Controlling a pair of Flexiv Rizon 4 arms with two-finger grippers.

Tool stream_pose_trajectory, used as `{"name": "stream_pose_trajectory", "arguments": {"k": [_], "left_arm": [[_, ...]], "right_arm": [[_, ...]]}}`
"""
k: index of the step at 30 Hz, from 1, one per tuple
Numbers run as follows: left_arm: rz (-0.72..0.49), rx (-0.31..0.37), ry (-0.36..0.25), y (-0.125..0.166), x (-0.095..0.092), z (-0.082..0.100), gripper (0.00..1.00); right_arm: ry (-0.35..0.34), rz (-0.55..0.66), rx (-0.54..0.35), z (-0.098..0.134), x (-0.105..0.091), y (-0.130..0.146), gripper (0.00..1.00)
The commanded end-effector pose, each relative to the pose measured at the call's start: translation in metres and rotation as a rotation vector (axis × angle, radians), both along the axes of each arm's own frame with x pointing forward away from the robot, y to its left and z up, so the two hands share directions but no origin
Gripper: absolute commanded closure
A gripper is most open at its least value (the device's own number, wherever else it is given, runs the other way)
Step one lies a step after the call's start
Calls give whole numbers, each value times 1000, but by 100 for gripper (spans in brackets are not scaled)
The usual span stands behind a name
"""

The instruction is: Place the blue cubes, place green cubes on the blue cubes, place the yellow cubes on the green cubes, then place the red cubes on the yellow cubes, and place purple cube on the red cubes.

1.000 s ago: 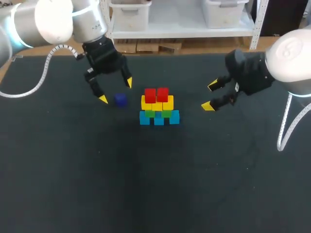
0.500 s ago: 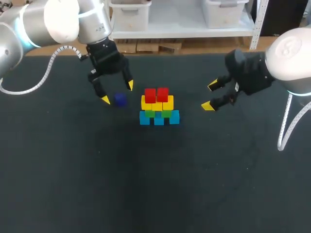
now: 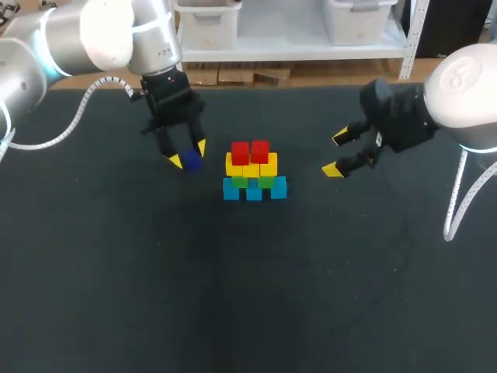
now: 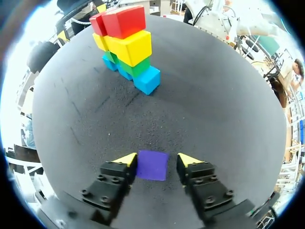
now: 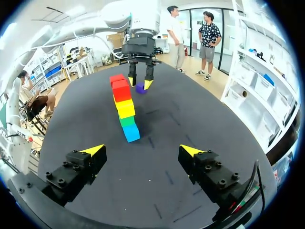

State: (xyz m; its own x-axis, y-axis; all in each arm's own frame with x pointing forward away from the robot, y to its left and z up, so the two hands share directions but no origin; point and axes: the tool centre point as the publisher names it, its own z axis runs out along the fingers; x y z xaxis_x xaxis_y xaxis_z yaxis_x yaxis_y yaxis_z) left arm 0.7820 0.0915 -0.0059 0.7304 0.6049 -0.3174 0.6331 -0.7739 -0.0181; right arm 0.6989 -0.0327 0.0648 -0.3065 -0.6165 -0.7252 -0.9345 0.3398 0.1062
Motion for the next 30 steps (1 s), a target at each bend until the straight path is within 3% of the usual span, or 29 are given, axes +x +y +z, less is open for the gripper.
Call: {"name": "stream_pose_trajectory", "arguments": {"k": [1,3,5,12,25,30], "left_arm": [[-11,14,19,0,8,-1,74],[-12,16,17,0,8,0,82],[-8,15,12,1,8,3,100],[36,8,-12,2,-3,29,100],[347,-88,-93,-15,-43,142,100],[468,-81,-101,-33,-54,171,100]], "right_arm": [[0,2,4,-1,1,0,0],[0,2,4,-1,1,0,0],[0,2,4,-1,1,0,0],[0,2,4,-1,1,0,0],[0,2,4,-1,1,0,0],[0,2,4,-1,1,0,0]]}}
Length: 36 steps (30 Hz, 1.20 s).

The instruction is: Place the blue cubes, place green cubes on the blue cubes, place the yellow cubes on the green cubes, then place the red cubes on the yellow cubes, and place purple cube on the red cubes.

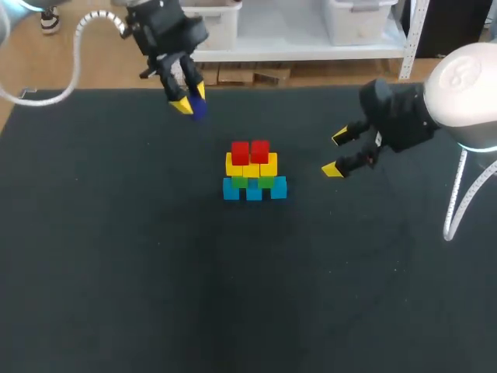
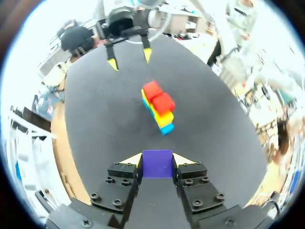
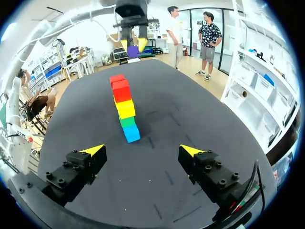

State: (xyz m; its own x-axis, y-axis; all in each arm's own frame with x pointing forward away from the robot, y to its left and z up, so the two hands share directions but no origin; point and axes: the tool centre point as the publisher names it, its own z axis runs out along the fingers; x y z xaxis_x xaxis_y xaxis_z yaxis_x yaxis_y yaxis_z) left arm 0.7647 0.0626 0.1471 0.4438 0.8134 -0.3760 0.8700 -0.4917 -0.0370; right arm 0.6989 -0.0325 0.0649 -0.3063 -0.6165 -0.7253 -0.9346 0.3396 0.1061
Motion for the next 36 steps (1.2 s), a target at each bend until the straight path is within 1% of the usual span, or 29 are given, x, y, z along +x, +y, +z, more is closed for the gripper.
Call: {"name": "stream_pose_trajectory", "arguments": {"k": [1,4,6,7,10,12,13,15,16,17,21,22,24,25,28,29,30,31,32,34,36], "left_arm": [[133,-12,-167,-9,-39,23,100],[217,-12,-169,-21,-46,33,100],[266,-8,-169,-30,-50,36,100],[275,10,-167,-35,-52,36,100],[320,29,-167,-50,-57,34,100],[348,46,-185,-58,-59,32,100],[361,21,-178,-63,-60,31,100],[371,10,-188,-72,-62,29,100],[368,-7,-185,-76,-63,28,100],[379,-11,-196,-81,-64,27,100],[399,-21,-199,-96,-70,19,100],[408,-37,-199,-99,-71,17,100],[420,-27,-200,-103,-74,12,100],[429,-42,-195,-104,-75,10,100],[446,-35,-192,-106,-77,2,100],[454,-20,-196,-106,-77,0,100],[463,-32,-194,-105,-78,-2,100],[466,-26,-195,-105,-78,-3,100],[468,-7,-201,-105,-78,-5,100],[476,-12,-195,-104,-79,-7,100],[473,2,-197,-104,-79,-11,100]], "right_arm": [[0,2,4,-1,1,0,0],[0,2,4,-1,1,0,0],[0,2,4,-1,1,0,0],[0,2,4,-1,1,0,0],[0,2,4,-1,1,0,0],[0,2,4,-1,1,0,0],[0,2,4,-1,1,0,0],[0,2,4,-1,1,0,0],[0,2,4,-1,1,0,0],[0,2,4,-1,1,0,0],[0,2,4,-1,1,0,0],[0,2,4,-1,1,0,0],[0,2,4,-1,1,0,0],[0,2,4,-1,1,0,0],[0,2,4,-1,1,0,0],[0,2,4,-1,1,0,0],[0,2,4,-1,1,0,0],[0,2,4,-1,1,0,0],[0,2,4,-1,1,0,0],[0,2,4,-1,1,0,0],[0,2,4,-1,1,0,0]]}}
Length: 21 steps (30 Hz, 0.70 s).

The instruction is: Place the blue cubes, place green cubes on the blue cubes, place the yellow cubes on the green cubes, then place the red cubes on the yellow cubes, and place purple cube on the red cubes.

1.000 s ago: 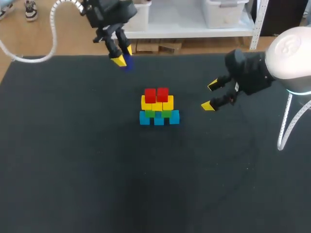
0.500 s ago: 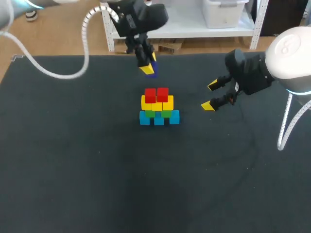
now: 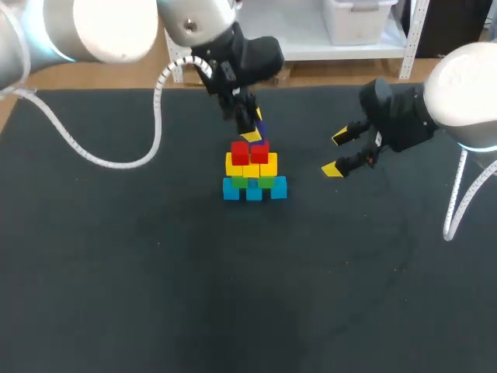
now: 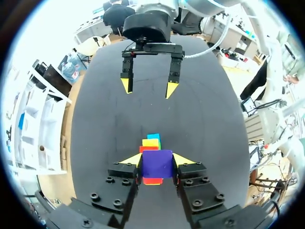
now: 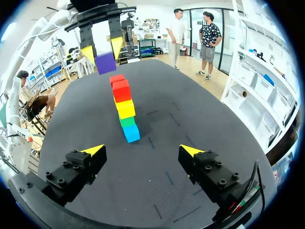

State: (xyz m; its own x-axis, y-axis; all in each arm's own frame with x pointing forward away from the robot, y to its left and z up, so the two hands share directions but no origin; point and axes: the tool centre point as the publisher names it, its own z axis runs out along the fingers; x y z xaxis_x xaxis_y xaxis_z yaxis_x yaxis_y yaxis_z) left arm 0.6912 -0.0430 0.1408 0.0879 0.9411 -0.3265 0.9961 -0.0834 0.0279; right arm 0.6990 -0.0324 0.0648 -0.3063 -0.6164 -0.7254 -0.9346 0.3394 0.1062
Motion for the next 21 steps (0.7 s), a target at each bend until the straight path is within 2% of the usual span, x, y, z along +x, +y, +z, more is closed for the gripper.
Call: {"name": "stream_pose_trajectory", "arguments": {"k": [1,21], "left_arm": [[41,-8,-120,2,-5,-5,100],[50,-7,-87,7,2,-16,100]], "right_arm": [[0,2,4,-1,1,0,0],[0,2,4,-1,1,0,0]]}}
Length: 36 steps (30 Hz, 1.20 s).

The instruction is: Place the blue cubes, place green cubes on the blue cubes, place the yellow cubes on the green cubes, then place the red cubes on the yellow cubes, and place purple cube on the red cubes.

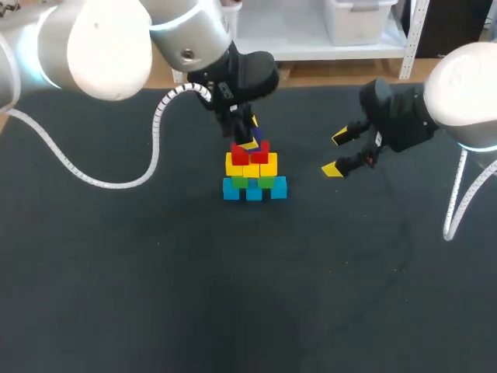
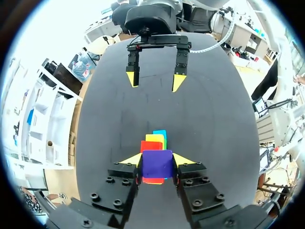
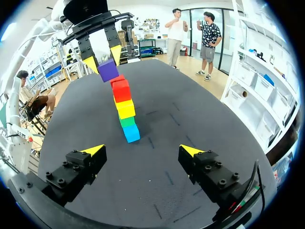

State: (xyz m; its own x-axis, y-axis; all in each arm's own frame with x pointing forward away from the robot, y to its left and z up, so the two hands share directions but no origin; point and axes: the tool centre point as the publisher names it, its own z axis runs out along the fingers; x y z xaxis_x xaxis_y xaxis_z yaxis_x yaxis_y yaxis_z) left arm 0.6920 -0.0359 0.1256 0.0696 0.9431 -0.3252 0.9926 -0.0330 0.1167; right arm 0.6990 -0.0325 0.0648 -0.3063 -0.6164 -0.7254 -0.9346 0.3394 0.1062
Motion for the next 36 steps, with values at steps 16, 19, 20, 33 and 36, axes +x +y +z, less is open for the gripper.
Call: {"name": "stream_pose_trajectory", "arguments": {"k": [16,19,20,33,36], "left_arm": [[-11,6,13,1,10,-4,100],[-11,7,16,1,11,-5,100],[-11,7,16,1,12,-5,100],[-21,4,26,0,13,-7,93],[-21,6,28,1,12,-7,79]], "right_arm": [[0,2,4,-1,1,0,0],[0,2,4,-1,1,0,0],[0,2,4,-1,1,0,0],[0,2,4,-1,1,0,0],[0,2,4,-1,1,0,0]]}}
